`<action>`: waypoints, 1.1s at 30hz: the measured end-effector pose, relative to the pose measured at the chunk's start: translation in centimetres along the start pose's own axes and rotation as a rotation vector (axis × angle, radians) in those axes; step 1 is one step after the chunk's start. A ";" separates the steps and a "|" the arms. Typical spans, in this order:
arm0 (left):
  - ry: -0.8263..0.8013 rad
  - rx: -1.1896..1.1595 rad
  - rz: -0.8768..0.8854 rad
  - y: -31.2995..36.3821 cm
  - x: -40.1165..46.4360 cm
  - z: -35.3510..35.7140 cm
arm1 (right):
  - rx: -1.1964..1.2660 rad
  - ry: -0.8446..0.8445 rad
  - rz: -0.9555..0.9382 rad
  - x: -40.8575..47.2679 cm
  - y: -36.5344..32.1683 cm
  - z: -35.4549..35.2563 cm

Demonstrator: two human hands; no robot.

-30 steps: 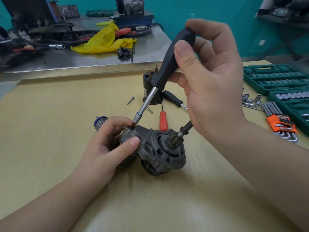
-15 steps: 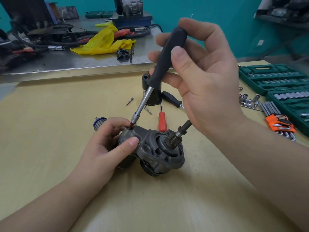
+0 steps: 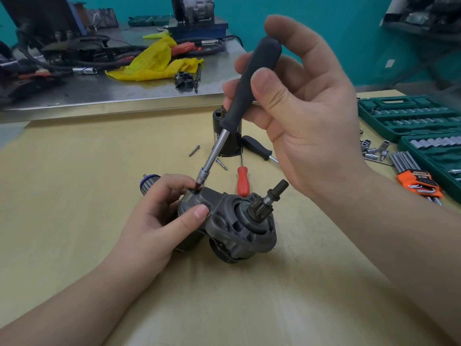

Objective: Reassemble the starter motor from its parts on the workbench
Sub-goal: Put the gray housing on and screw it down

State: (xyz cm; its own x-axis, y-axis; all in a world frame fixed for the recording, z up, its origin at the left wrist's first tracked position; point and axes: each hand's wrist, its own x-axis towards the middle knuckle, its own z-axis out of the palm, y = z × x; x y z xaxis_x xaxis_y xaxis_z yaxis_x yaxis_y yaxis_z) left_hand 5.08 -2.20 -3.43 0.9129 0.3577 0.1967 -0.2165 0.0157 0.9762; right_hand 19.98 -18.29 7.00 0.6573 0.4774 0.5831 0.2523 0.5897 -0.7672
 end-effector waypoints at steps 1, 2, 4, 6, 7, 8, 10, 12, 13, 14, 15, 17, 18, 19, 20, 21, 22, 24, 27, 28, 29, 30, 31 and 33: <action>-0.003 0.001 0.002 -0.1 0.0 0.0 | -0.003 -0.007 0.001 0.0 0.0 0.0; -0.007 0.006 0.004 -0.1 0.0 0.0 | -0.008 -0.013 0.003 0.1 -0.1 0.0; -0.011 0.019 0.005 -0.1 -0.1 -0.1 | -0.019 -0.016 0.014 0.1 -0.2 0.0; -0.013 0.023 0.008 -0.1 -0.1 -0.1 | -0.029 -0.014 0.027 0.1 -0.2 -0.1; -0.013 0.017 0.010 -0.1 0.0 -0.2 | -0.036 -0.014 0.030 0.1 -0.2 -0.1; -0.013 0.009 0.011 -0.1 0.0 -0.1 | -0.044 -0.010 0.032 0.1 -0.1 -0.2; -0.012 -0.002 0.008 -0.2 0.0 -0.1 | -0.058 0.012 0.037 0.2 -0.1 -0.2; -0.011 -0.001 0.004 -0.2 0.0 -0.1 | -0.069 0.032 0.042 0.2 -0.1 -0.1; -0.010 0.000 0.003 -0.2 0.0 -0.1 | -0.081 0.037 0.041 0.2 -0.1 -0.1; -0.008 0.000 0.003 -0.1 0.0 -0.1 | -0.096 0.040 0.038 0.3 -0.1 0.0; -0.008 -0.003 0.005 -0.1 0.0 -0.1 | -0.112 0.044 0.036 0.3 -0.1 0.0; -0.012 -0.008 0.009 0.0 0.0 0.0 | -0.134 0.058 0.035 0.3 -0.2 0.1; -0.013 -0.006 0.011 0.1 0.0 0.0 | -0.140 0.065 0.037 0.3 -0.2 0.1; -0.012 -0.003 0.015 0.1 0.0 0.1 | -0.145 0.071 0.041 0.3 -0.3 0.1; -0.008 -0.002 0.016 0.1 0.0 0.1 | -0.149 0.078 0.044 0.3 -0.3 0.1; -0.004 -0.006 0.015 0.0 0.0 0.1 | -0.154 0.087 0.048 0.3 -0.3 0.2; -0.002 -0.014 0.013 0.0 0.0 0.1 | -0.161 0.096 0.050 0.3 -0.4 0.2; -0.001 -0.022 0.011 0.0 -0.1 0.1 | -0.170 0.112 0.051 0.3 -0.5 0.2; -0.007 -0.015 0.012 0.2 -0.1 0.2 | -0.150 0.133 0.058 0.2 -0.6 0.2; -0.008 -0.016 0.011 0.2 -0.1 0.3 | -0.145 0.140 0.062 0.2 -0.6 0.2; -0.007 -0.019 0.011 0.2 -0.1 0.4 | -0.142 0.146 0.067 0.2 -0.5 0.1; -0.005 -0.024 0.011 0.3 -0.1 0.4 | -0.140 0.151 0.072 0.2 -0.5 0.1; -0.003 -0.028 0.011 0.3 -0.1 0.5 | -0.136 0.153 0.077 0.3 -0.5 0.1; -0.004 -0.016 0.011 0.2 -0.1 0.4 | -0.124 0.153 0.088 0.3 -0.5 0.1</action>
State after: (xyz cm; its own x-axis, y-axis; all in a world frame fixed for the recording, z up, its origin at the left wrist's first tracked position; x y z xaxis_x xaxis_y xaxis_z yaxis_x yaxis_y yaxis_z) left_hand 5.07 -2.59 -3.20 0.9119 0.3539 0.2077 -0.2317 0.0264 0.9724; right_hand 20.03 -18.38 7.55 0.7783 0.4132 0.4727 0.2688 0.4610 -0.8457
